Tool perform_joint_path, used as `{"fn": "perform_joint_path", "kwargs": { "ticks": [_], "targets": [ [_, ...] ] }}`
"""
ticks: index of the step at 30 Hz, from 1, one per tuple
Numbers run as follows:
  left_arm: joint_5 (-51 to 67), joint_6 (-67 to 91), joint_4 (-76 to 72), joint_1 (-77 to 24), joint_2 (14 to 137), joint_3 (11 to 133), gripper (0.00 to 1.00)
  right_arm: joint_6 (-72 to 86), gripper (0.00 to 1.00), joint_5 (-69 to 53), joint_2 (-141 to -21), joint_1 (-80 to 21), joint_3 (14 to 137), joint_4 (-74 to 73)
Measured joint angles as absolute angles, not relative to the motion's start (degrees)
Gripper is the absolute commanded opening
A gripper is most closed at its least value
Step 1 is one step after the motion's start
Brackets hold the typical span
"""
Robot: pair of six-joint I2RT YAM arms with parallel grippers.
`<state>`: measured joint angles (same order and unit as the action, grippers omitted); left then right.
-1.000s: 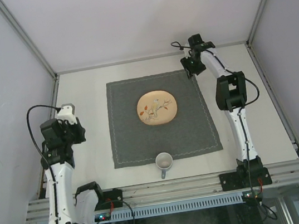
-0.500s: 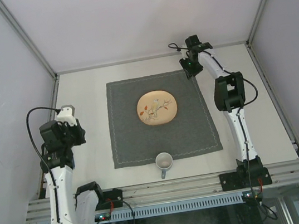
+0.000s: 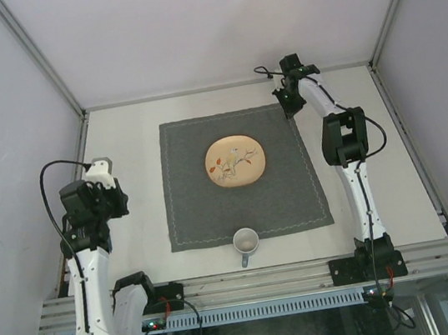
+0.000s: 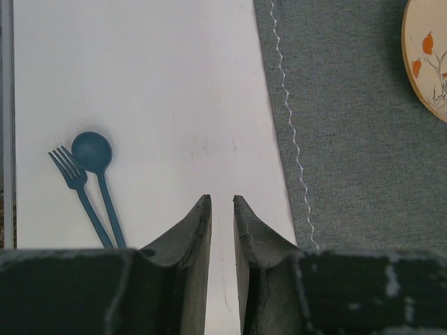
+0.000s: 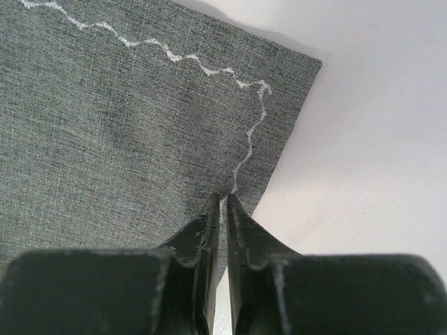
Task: Set the dinner table for one person
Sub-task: Adjust the napkin at the center of the board.
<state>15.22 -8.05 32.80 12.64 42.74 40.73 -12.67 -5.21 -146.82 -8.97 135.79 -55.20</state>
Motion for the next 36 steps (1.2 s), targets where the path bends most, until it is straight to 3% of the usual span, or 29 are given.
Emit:
{"fn": "perform_joint_path", "kwargs": {
  "ticks": [10, 17, 21, 27, 36],
  "targets": [
    [15.2, -8.2, 33.6, 12.6, 41.6, 40.7, 0.23, -12.7, 0.02, -5.2, -147.4, -8.3, 135.8, -55.2],
    [15.2, -8.1, 33.6, 12.6, 41.7, 40.7, 0.23, -12.0, 0.45, -5.5, -147.4, -7.5, 135.7, -55.1],
    [15.2, -8.1, 33.6, 12.6, 42.4, 40.7, 0.23, -11.8, 0.52, -6.3, -147.3, -6.8, 135.2, -54.7],
    [15.2, -8.1, 33.6, 12.6, 42.4, 40.7, 0.23, -11.8, 0.45, -7.0, -147.2, -6.7, 135.0, -54.6],
    [15.2, -8.1, 33.6, 12.6, 42.3, 40.7, 0.23, -12.1, 0.07, -7.2, -147.2, -7.3, 135.0, -54.6]
  ]
}}
